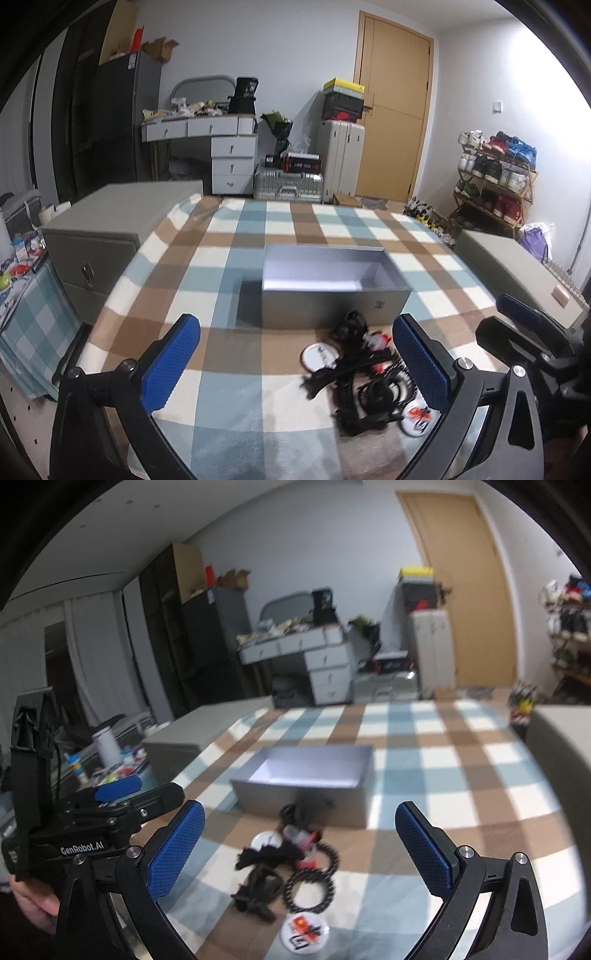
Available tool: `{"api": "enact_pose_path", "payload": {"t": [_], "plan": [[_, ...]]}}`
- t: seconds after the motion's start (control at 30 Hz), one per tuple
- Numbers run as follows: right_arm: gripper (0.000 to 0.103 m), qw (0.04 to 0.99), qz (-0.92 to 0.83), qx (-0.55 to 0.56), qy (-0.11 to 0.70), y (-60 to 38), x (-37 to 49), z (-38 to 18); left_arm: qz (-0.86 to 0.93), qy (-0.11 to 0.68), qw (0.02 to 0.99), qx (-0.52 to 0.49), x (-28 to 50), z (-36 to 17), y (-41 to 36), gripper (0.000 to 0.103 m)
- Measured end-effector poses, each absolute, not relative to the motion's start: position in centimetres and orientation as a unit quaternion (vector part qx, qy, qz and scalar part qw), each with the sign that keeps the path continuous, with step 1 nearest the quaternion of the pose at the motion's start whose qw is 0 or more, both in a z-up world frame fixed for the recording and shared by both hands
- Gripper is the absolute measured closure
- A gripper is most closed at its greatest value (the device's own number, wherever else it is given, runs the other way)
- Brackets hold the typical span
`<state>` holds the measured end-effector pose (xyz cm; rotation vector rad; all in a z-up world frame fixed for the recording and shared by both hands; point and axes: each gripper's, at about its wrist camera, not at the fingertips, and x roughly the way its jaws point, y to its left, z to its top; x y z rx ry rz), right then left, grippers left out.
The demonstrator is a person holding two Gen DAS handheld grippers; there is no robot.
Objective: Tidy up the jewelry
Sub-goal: 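Grasp a black claw clip with the right tool while the left tool grasps another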
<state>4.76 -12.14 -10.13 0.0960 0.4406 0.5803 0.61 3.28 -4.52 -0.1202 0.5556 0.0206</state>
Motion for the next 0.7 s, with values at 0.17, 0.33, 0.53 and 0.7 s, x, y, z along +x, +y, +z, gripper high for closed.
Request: {"api": "enact_pose_path", "payload": {"t": [0.17, 0.33, 0.53, 0.7], "plan": [[0.0, 0.919, 0.298, 0.044, 0.254, -10.8, 6.4, -12.0, 0.011, 0.295, 0.954, -0.054, 0.6, -6.5, 4.1, 0.001], [0.0, 0.902, 0.314, 0.042, 0.292, -9.7, 7.9, -13.5, 0.012, 0.314, 0.948, -0.053, 0.4, -7.8, 4.8, 0.001], [0.009, 0.887, 0.324, 0.036, 0.326, -8.9, 8.8, -14.8, 0.01, 0.335, 0.94, -0.067, 1.2, -9.0, 5.8, 0.001], [0.011, 0.88, 0.339, 0.027, 0.331, -9.0, 7.0, -15.2, -0.002, 0.338, 0.938, -0.077, 2.2, -9.2, 6.0, 0.001]]}}
